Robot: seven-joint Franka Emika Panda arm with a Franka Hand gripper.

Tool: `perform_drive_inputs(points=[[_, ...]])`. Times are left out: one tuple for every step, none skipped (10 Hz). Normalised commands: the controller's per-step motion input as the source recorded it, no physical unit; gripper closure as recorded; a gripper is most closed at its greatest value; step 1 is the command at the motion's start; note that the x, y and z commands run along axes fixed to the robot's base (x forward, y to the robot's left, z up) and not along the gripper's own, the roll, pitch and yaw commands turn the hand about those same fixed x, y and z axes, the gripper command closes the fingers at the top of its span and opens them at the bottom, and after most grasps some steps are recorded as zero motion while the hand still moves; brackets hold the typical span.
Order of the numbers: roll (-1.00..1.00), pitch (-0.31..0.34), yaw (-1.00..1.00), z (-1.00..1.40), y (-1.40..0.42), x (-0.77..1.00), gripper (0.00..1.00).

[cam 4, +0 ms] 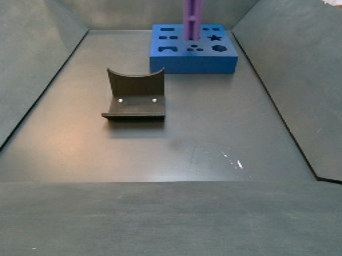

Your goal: Insert the 3 prong object.

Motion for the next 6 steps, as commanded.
perform_drive_inputs(points=[[0.00, 0.000, -0.10, -0.24, 0.36, -0.01, 1.00], [0.01, 0.000, 0.00, -0.14, 0.00, 0.00, 1.00], [0.00, -0.003, 0.00, -0.18, -0.02, 0.00, 1.00], [-0.07, -0.053, 0.00, -0.19, -0.14, 0.00, 1.00], [-0.08, -0.069, 0.00, -0.18, -0.13, 0.00, 1.00], [-0.05, -0.067, 0.00, -0.21, 0.00, -0.07, 1.00]])
